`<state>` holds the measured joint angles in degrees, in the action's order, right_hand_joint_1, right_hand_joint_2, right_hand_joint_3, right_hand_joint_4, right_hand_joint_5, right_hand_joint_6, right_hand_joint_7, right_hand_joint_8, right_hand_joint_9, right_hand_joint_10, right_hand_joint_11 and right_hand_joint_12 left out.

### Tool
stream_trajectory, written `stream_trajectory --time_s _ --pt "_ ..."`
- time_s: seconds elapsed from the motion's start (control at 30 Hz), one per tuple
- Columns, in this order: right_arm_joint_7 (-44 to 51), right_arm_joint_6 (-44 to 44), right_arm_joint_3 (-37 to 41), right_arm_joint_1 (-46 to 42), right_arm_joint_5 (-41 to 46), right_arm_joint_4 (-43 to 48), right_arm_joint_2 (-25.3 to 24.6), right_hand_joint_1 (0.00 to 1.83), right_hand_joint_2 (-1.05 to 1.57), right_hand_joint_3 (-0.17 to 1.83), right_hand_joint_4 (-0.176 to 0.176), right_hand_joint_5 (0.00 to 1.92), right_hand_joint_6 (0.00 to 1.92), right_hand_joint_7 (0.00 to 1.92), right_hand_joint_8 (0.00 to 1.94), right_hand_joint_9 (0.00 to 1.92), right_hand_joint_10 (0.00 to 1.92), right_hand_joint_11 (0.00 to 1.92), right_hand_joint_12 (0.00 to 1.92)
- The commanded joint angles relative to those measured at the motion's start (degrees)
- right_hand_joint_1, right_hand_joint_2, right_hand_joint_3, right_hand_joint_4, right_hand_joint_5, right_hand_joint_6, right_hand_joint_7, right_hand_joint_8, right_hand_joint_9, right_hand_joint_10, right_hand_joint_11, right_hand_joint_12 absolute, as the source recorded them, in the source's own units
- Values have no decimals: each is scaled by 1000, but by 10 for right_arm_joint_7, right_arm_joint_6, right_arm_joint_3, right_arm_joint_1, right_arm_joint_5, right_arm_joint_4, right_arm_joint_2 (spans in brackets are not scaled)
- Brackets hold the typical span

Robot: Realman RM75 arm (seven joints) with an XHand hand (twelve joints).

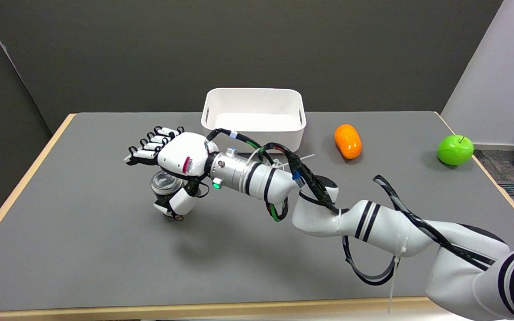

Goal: Pick up the black can.

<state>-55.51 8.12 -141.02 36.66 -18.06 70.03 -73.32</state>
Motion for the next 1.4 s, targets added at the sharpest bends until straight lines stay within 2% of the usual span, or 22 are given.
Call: stream_trajectory --time_s 0.03,0.23,0.53,0.67,0.73,0.87,0.93,0.97,1.0,1.03,1.13,1.23,1.3,1.4 --pt "0 -43 -3 -21 0 17 11 593 570 925 70 194 396 268 296 154 600 -1 1139" --pt "0 -43 -5 -14 0 -15 8 586 569 925 69 190 391 264 294 150 597 -1 1139" --pt "0 -41 -6 -14 -3 -18 6 701 584 960 66 194 410 321 348 223 679 85 1212" --pt "0 -40 -7 -14 -4 -19 5 781 611 964 69 231 467 398 443 307 770 139 1268" --pt "0 -39 -6 -13 -4 -19 5 862 661 941 88 321 630 523 622 438 935 244 1358" --pt "4 -32 -5 -12 -10 -20 5 870 726 888 146 455 1028 673 935 574 1117 357 1453" --pt "4 -32 -5 -12 -26 -19 4 871 732 882 157 481 1100 700 993 599 1147 369 1461" --pt "1 -33 -5 -12 -36 -19 4 947 860 689 99 506 1242 736 1100 612 1167 369 1474" --pt "0 -34 -4 -13 -41 -18 4 1081 1082 353 -7 541 1471 790 1269 627 1194 368 1495" --pt "0 -35 -4 -14 -47 -18 4 1145 1183 198 -58 560 1574 819 1346 638 1208 367 1502" --pt "0 -35 -3 -15 -52 -18 4 1160 1141 253 -69 586 1552 852 1318 664 1223 378 1490" --pt "2 -33 2 -13 -52 -17 4 1155 1141 260 -65 583 1565 846 1322 696 1178 439 1411" --pt "4 -32 15 -13 -54 -14 4 1162 1108 305 -66 604 1559 868 1289 675 1240 394 1501" --pt "4 -32 44 -12 -80 -2 4 1162 1109 302 -66 605 1564 869 1288 683 1232 407 1489"
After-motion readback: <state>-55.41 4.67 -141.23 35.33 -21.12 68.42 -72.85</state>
